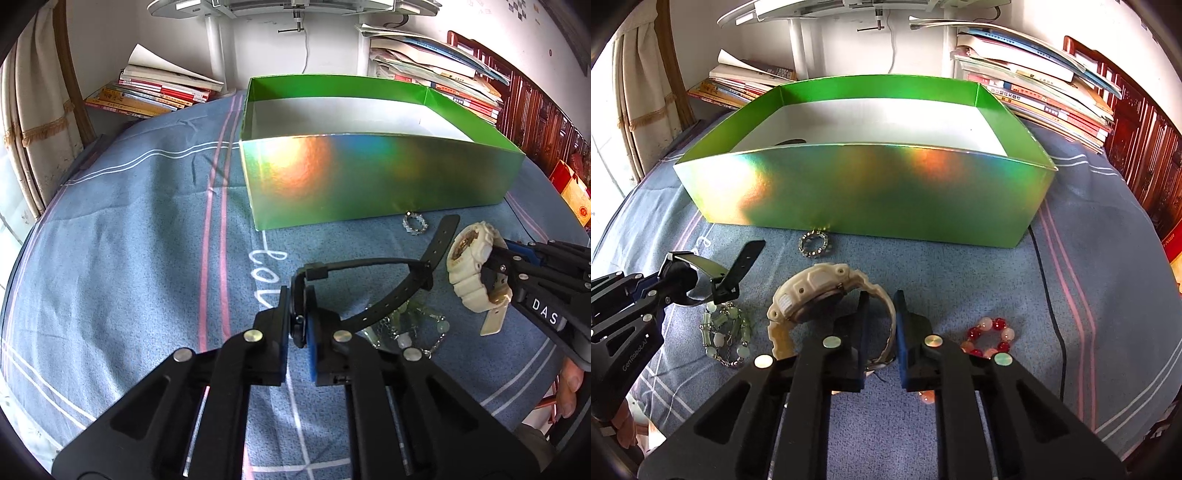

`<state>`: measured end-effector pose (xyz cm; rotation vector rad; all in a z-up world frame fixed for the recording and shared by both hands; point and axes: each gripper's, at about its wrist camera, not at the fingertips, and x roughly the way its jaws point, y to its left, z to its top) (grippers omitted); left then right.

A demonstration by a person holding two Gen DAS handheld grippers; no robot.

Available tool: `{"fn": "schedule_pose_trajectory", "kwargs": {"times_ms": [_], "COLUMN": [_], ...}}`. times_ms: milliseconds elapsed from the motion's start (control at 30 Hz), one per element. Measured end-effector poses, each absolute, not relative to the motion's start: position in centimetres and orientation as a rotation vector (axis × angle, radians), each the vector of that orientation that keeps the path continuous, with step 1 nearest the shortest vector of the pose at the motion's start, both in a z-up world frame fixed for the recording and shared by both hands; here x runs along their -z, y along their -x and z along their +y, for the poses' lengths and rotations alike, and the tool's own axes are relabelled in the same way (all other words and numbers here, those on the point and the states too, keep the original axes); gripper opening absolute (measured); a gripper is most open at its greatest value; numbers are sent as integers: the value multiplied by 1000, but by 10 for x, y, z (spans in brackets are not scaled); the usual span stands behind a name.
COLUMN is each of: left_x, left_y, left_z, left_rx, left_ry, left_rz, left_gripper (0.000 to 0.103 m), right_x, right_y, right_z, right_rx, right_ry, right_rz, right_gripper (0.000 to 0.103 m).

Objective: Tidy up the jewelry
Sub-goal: 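Close the left tool on the black watch face while the right tool grips the white watch band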

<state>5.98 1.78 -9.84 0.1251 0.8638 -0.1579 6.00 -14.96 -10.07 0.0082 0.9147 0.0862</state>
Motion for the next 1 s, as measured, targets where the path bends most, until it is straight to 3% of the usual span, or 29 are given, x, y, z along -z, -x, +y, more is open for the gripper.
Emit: {"fn": "schedule_pose_trajectory", "kwargs": {"times_ms": [1000], "left_x": [99], "left_y": [-60], "left_z": [20], "left_rx": [148], "left_ry": [-125], "left_rz": [865], "left_gripper": [12], "right_x": [102], "right_y": [-61], "right_z": [-150], "right_rx": [-62], "right_ry": [3], "right_rz": [912], "right_gripper": [14]}}
